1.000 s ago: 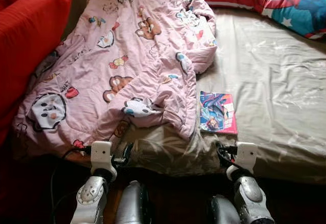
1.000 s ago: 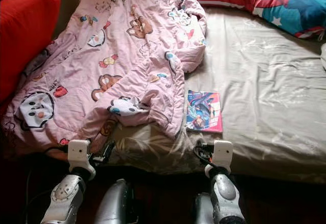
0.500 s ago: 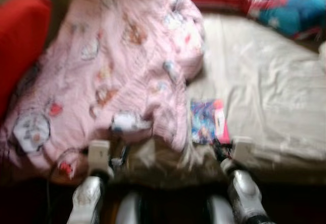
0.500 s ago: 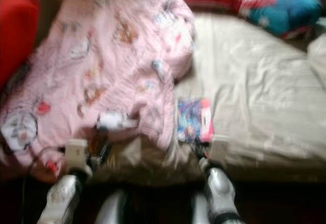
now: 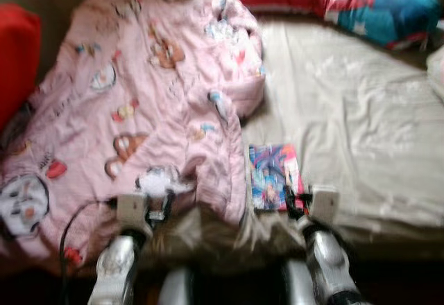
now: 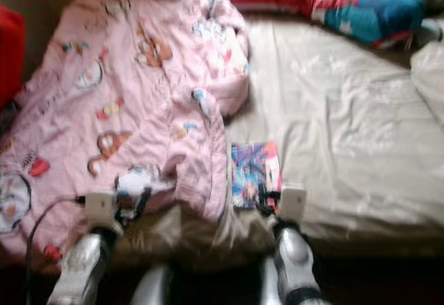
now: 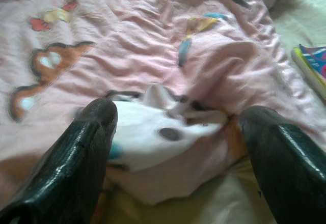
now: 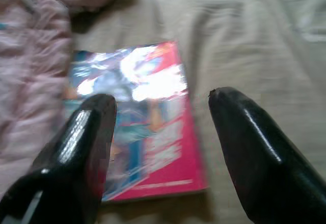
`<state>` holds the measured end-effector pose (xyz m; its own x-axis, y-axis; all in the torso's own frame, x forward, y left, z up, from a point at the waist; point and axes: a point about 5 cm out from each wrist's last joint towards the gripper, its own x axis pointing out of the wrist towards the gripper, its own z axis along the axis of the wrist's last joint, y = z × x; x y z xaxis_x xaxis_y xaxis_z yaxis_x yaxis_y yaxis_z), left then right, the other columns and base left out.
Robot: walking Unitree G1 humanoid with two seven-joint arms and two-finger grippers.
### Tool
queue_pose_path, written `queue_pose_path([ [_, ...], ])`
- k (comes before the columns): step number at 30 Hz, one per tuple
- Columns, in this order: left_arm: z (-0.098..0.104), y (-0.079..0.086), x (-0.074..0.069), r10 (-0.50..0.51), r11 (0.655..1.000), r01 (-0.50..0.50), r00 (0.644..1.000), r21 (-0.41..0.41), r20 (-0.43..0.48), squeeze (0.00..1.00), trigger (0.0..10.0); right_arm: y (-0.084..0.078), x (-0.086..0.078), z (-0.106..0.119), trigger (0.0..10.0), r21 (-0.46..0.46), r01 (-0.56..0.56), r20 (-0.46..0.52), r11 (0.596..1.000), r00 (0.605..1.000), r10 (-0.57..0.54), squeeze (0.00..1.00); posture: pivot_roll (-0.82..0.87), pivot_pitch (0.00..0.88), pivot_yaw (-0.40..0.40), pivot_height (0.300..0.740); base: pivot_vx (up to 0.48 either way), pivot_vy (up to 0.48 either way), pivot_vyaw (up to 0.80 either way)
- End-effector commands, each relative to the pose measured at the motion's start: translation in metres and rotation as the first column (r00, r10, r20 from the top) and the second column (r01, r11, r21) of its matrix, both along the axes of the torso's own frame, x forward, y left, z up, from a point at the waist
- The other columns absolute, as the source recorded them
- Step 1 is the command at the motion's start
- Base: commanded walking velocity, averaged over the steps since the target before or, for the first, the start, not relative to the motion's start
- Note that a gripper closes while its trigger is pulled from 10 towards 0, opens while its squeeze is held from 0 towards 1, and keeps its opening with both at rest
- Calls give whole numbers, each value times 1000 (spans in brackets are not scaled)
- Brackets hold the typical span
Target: Clean up the room
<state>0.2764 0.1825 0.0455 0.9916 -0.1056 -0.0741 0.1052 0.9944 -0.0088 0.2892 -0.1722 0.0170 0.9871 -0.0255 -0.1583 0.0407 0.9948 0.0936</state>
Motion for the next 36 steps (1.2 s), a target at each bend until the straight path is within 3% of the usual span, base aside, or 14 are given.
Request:
queue_pose_path([
  [1, -4, 3, -4, 0, 1000, 0, 1000, 7, -20, 0, 10000, 0, -3, -2, 10000, 6, 1, -6, 1000, 1000, -1, 0, -76, 207, 96, 628, 270, 0, 0],
  [14, -2, -1, -4, -16, 1000, 16, 1000, 6, -19, 0, 10000, 10, 2, -1, 10000, 32, -73, -19, 997, 997, 74, 0, -61, 240, 100, 628, 61, 0, 0],
  [18, 1, -1, -5, -26, 999, 26, 1000, 25, -6, 0, 10000, 16, 6, 0, 10000, 109, -44, -33, 993, 998, 48, 0, -36, 261, 108, 628, 0, 0, 0],
  [19, 1, 0, -6, -28, 999, 29, 1000, 29, -7, 0, 10000, 18, 7, 0, 10000, 150, -39, -38, 988, 998, 45, 973, -27, 263, 110, 628, 0, 0, 0],
  [22, 1, 1, -8, -31, 999, 31, 999, 33, -7, 0, 10000, 19, 7, 0, 10000, 182, -35, -39, 983, 998, 42, 1000, -22, 265, 112, 628, 0, 0, 0],
  [29, 5, 8, -14, -26, 998, 26, 1000, 51, -3, 0, 10000, 13, 18, 7, 10000, 245, 45, -55, 969, 998, -33, 1000, 13, 299, 136, 628, 0, 0, 0],
  [30, 5, 8, -17, -27, 998, 27, 1000, 55, -6, 0, 10000, 12, 21, 10, 10000, 253, 57, -48, 966, 998, -46, 275, 16, 306, 142, 628, 0, 0, 0],
  [31, 4, 9, -19, -31, 998, 31, 999, 60, -12, 0, 10000, 10, 24, 13, 10000, 259, 75, -42, 963, 997, -66, 0, 19, 312, 147, 628, 0, 0, 0],
  [36, 5, 11, -24, -34, 997, 36, 999, 68, -18, 0, 10000, 3, 30, 17, 10000, 309, 127, -52, 943, 992, -116, 0, 35, 327, 160, 628, 0, 0, 0],
])
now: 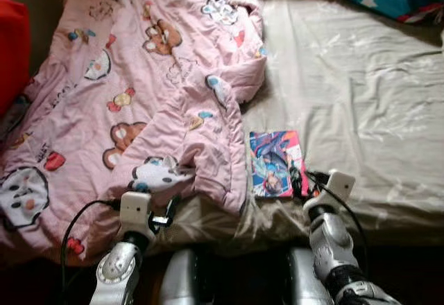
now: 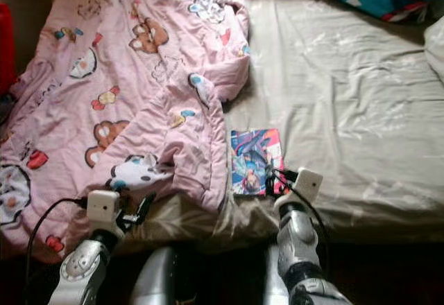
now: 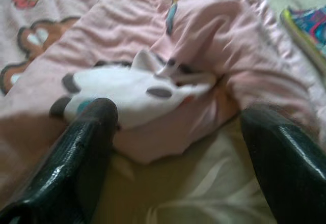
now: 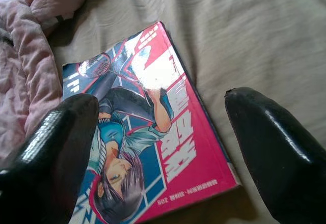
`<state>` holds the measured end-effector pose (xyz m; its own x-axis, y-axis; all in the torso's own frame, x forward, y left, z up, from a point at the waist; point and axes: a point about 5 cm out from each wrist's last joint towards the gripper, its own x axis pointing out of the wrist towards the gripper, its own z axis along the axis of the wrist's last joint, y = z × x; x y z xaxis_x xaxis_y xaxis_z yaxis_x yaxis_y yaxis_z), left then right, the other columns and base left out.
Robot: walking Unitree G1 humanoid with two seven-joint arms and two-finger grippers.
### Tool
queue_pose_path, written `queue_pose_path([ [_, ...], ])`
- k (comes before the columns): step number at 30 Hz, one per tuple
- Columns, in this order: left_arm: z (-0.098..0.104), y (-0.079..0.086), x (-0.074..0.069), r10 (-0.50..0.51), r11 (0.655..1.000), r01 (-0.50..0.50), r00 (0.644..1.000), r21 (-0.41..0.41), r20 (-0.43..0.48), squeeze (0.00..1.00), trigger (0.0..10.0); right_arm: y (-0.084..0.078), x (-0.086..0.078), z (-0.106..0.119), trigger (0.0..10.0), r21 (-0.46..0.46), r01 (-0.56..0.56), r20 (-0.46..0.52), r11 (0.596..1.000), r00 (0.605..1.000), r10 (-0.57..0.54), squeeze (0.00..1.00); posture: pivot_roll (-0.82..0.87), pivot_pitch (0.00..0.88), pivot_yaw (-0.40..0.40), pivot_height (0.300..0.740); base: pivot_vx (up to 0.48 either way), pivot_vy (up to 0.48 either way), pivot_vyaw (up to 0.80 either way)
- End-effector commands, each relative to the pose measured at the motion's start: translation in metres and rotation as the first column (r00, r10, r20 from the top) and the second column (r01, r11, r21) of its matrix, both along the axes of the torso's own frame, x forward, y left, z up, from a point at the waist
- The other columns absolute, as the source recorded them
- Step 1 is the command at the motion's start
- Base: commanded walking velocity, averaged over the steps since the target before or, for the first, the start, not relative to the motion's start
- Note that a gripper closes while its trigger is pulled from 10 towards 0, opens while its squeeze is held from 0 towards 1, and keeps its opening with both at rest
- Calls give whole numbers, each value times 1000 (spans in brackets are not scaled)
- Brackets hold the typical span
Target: Clean up the room
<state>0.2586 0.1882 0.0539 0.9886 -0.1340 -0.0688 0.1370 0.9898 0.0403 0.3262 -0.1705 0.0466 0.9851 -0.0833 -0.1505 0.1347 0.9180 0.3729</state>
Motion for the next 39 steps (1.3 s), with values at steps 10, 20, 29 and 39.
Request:
queue_pose_path([
  [10, 2, 18, -21, 9, 998, -7, 999, 59, -42, 0, 10000, -5, -9, -18, 10000, 99, 57, -96, 993, 994, -47, 0, 78, 352, 189, 628, 0, 0, 0],
  [20, 6, 24, -29, 14, 997, -10, 998, 77, -57, 0, 10000, 0, -12, -24, 10000, 159, 36, -121, 987, 992, -17, 0, 102, 372, 204, 628, 0, 0, 0],
  [29, 7, 25, -34, 19, 996, -13, 997, 84, -75, 0, 10000, -6, -15, -25, 10000, 144, 45, -112, 989, 993, -29, 0, 111, 385, 208, 628, 0, 0, 0],
  [39, 13, 21, -34, 13, 996, -7, 998, 86, -69, 0, 10000, -12, -22, -33, 10000, 147, 72, -146, 986, 988, -50, 0, 131, 398, 216, 628, 0, 0, 0],
])
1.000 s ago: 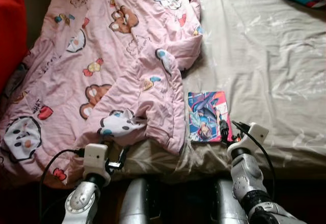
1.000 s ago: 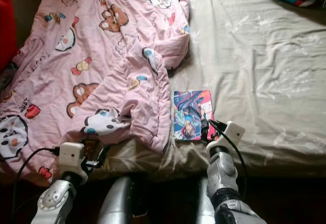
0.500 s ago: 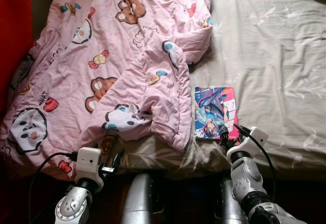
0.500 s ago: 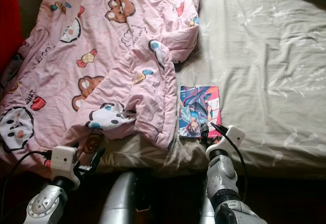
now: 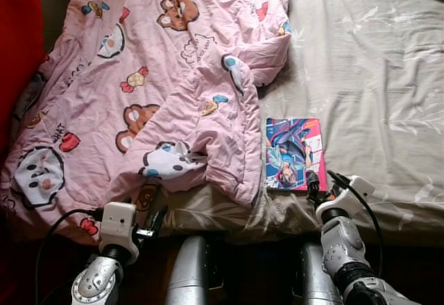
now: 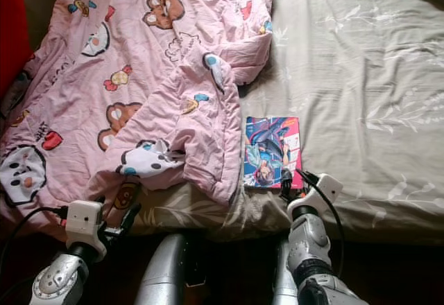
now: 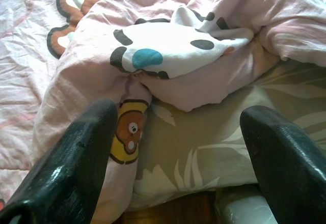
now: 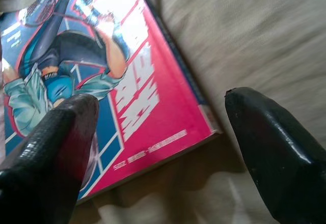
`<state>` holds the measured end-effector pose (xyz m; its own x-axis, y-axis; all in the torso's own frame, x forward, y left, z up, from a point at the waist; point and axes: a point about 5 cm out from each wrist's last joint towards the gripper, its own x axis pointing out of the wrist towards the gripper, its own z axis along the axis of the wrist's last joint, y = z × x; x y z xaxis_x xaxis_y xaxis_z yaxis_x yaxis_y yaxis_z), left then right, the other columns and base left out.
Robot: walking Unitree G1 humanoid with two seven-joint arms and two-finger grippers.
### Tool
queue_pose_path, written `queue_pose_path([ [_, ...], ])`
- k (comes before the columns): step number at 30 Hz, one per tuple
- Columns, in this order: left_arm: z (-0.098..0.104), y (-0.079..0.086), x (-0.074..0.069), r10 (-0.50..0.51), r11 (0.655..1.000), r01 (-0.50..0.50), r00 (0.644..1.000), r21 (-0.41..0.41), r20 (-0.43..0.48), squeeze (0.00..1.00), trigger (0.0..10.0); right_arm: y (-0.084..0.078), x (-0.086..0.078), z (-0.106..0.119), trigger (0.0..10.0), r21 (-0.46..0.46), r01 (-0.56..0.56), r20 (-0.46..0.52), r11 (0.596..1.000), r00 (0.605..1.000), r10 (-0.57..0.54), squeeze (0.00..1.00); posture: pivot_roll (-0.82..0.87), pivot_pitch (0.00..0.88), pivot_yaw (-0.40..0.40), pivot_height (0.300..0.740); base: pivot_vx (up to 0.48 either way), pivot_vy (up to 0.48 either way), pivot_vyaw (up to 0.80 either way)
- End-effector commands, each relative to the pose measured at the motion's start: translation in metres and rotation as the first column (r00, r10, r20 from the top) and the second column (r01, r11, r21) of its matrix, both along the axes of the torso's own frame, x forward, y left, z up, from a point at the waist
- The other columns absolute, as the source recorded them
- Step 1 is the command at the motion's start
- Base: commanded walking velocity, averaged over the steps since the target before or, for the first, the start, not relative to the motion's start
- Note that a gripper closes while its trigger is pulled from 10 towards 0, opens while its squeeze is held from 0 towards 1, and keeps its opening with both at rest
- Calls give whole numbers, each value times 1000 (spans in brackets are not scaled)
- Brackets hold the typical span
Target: Clean up the room
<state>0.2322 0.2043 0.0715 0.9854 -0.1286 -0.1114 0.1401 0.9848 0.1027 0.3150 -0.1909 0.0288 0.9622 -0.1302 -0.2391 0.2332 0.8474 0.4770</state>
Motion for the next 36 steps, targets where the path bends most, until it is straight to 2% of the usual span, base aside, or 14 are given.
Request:
queue_pose_path([
  [1, -4, 5, -7, 9, 1000, -9, 999, 21, -33, 0, 10000, 10, -11, -15, 10000, 26, -26, -60, 999, 998, 27, 0, 135, 399, 219, 628, 0, 0, 0],
  [13, -2, 7, -10, 2, 999, -1, 999, 32, -40, 0, 10000, 11, -8, -12, 10000, 42, -21, -42, 999, 999, 23, 0, 147, 406, 231, 628, 0, 0, 0],
  [16, -2, 7, -11, 0, 999, 2, 999, 33, -43, 0, 10000, 7, -13, -18, 10000, 84, 24, -67, 996, 998, -18, 0, 151, 411, 234, 628, 0, 0, 0],
  [21, -1, 6, -14, -5, 999, 6, 999, 35, -42, 0, 10000, 7, -18, -24, 10000, 125, 32, -76, 992, 997, -23, 0, 153, 417, 239, 628, 0, 0, 0],
  [26, 4, 2, -16, -20, 999, 21, 999, 42, -30, 0, 10000, 12, -22, -27, 10000, 190, 14, -50, 982, 999, -5, 0, 162, 428, 245, 628, 0, 0, 0],
  [31, 5, 3, -17, -20, 999, 22, 999, 47, -30, 0, 10000, 17, -20, -25, 10000, 209, -4, -16, 978, 1000, 7, 0, 164, 435, 249, 628, 0, 0, 0],
  [34, 5, 4, -19, -17, 998, 18, 999, 52, -32, 0, 10000, 15, -19, -23, 10000, 221, 7, -1, 975, 1000, -7, 0, 168, 437, 250, 628, 0, 0, 0],
  [36, 5, 5, -22, -14, 998, 16, 999, 56, -37, 0, 10000, 11, -19, -22, 10000, 261, 40, 18, 965, 999, -46, 0, 175, 438, 252, 628, 0, 0, 0],
])
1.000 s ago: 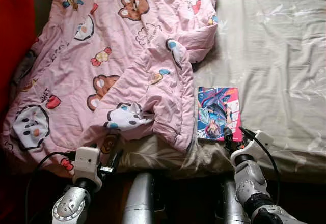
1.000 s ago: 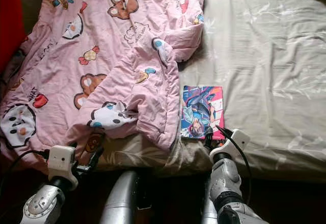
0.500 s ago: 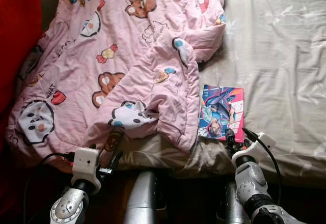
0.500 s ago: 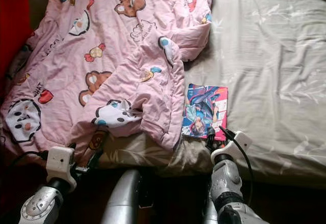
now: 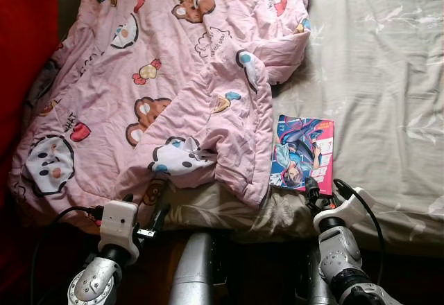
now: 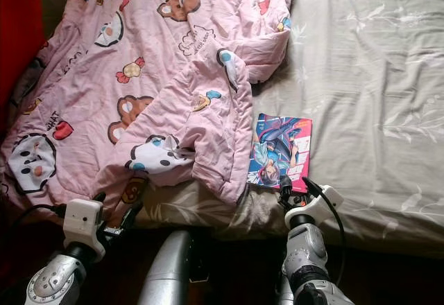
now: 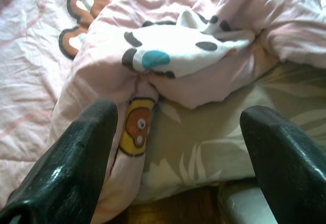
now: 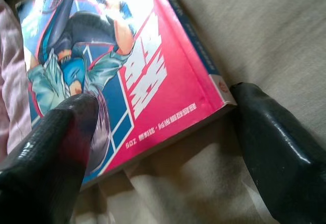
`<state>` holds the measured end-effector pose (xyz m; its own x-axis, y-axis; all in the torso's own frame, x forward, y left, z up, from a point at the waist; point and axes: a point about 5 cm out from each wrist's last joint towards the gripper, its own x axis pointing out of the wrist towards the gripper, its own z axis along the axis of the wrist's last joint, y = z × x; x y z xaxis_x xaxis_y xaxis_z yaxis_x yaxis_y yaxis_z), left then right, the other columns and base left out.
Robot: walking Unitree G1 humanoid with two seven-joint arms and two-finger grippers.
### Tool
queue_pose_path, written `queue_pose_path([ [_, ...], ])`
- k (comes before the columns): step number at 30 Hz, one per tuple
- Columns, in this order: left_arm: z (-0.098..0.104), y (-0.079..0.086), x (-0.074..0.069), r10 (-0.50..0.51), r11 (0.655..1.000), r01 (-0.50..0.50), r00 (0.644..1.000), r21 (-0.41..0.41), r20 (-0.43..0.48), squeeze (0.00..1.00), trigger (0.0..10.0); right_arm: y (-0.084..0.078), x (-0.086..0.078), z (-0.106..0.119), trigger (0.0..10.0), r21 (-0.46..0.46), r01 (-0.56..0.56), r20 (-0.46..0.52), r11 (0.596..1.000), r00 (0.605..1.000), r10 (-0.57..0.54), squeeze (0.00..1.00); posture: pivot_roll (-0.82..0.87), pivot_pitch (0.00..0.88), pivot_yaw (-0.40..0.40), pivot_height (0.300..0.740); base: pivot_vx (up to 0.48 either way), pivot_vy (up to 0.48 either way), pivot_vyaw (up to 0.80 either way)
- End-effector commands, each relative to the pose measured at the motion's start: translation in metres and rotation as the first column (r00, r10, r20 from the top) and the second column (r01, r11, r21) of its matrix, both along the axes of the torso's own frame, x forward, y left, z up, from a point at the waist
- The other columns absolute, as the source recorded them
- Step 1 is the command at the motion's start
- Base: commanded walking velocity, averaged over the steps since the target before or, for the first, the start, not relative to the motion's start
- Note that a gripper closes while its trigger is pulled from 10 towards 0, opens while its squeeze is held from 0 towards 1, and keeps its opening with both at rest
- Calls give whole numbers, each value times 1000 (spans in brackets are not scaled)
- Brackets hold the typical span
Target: Clean up the room
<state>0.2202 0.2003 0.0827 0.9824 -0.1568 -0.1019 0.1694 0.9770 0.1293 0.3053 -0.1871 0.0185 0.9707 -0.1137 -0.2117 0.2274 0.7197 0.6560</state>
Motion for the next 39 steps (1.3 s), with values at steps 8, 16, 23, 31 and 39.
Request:
queue_pose_path([
  [8, -7, 9, -15, 22, 999, -19, 998, 37, -60, 0, 10000, -1, -13, -14, 0, 138, 83, -31, 987, 996, -79, 0, 183, 438, 255, 628, 0, 0, 0],
  [16, -7, 9, -20, 18, 999, -15, 997, 40, -73, 0, 10000, 1, -18, -19, 0, 190, 86, -26, 978, 996, -83, 0, 194, 452, 265, 628, 0, 0, 0],
  [23, -6, 9, -24, 14, 999, -10, 996, 44, -85, 0, 10000, 1, -20, -22, 0, 232, 111, -37, 966, 994, -105, 0, 205, 466, 269, 628, 0, 0, 0],
  [31, -7, 9, -27, 15, 999, -11, 995, 47, -98, 0, 10000, 4, -23, -25, 0, 245, 110, -41, 963, 994, -103, 0, 204, 474, 274, 628, 0, 0, 0],
  [39, -7, 8, -24, 12, 998, -6, 996, 63, -94, 0, 10000, 6, -20, -22, 0, 238, 91, -21, 967, 996, -88, 0, 193, 474, 271, 628, 0, 0, 0],
])
